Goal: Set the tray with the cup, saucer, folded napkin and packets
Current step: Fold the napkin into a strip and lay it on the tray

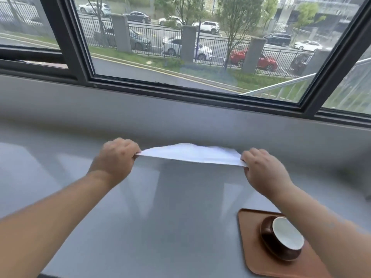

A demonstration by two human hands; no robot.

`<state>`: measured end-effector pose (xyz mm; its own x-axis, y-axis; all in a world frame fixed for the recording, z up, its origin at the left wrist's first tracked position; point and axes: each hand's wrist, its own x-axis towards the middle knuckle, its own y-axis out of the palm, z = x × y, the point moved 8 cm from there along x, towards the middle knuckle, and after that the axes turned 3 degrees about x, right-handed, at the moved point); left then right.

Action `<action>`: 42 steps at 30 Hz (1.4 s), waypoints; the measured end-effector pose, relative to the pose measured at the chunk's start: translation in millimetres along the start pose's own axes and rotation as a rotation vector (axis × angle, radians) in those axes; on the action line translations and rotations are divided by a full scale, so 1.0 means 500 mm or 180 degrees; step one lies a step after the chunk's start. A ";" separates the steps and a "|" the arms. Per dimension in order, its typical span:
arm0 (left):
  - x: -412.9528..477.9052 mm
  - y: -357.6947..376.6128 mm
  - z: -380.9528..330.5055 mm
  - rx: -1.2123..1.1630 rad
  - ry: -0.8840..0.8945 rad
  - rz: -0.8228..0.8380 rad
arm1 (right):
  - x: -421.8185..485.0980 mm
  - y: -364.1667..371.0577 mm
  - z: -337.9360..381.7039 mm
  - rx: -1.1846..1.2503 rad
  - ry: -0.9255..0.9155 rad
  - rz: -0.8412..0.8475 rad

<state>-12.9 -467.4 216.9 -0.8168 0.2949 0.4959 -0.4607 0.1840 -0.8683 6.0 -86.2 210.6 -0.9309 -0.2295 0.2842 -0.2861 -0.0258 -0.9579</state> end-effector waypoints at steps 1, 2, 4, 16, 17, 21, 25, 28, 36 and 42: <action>-0.047 0.029 -0.004 -0.0020 0.0103 0.0167 | -0.039 0.044 0.015 -0.0030 0.0035 0.0234; -0.093 0.060 -0.005 -0.0021 0.0167 0.0335 | -0.077 0.087 0.029 -0.0055 0.0079 0.0486; -0.186 0.125 0.000 -0.0034 0.0099 0.0873 | -0.155 0.164 0.059 -0.0097 0.0123 0.0940; -0.516 0.304 0.009 -0.0075 -0.0446 0.3189 | -0.388 0.371 0.140 0.0060 0.0302 0.2386; -0.506 0.307 0.018 -0.0082 -0.0556 0.3137 | -0.379 0.370 0.132 0.0063 0.0362 0.2357; -0.449 0.317 0.057 -0.0184 -0.1061 0.2928 | -0.312 0.371 0.090 0.0106 0.0539 0.2096; -0.385 0.345 0.107 -0.0347 -0.1673 0.2778 | -0.211 0.387 0.040 0.0222 0.0541 0.1829; -0.324 0.377 0.128 -0.0493 -0.1902 0.2611 | -0.140 0.419 -0.002 0.0326 0.0569 0.1770; -0.202 0.504 0.146 -0.0943 -0.2400 0.2398 | -0.003 0.539 -0.107 0.0720 0.0879 0.1837; -0.188 0.599 0.145 -0.1123 -0.2730 0.2326 | 0.048 0.620 -0.134 0.1049 0.0996 0.1979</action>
<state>-99.3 -508.0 -90.8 -0.8749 -0.2639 -0.4060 0.2246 0.5215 -0.8232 -120.2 -34.6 -76.8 -0.9333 -0.0119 -0.3588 0.3474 -0.2819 -0.8943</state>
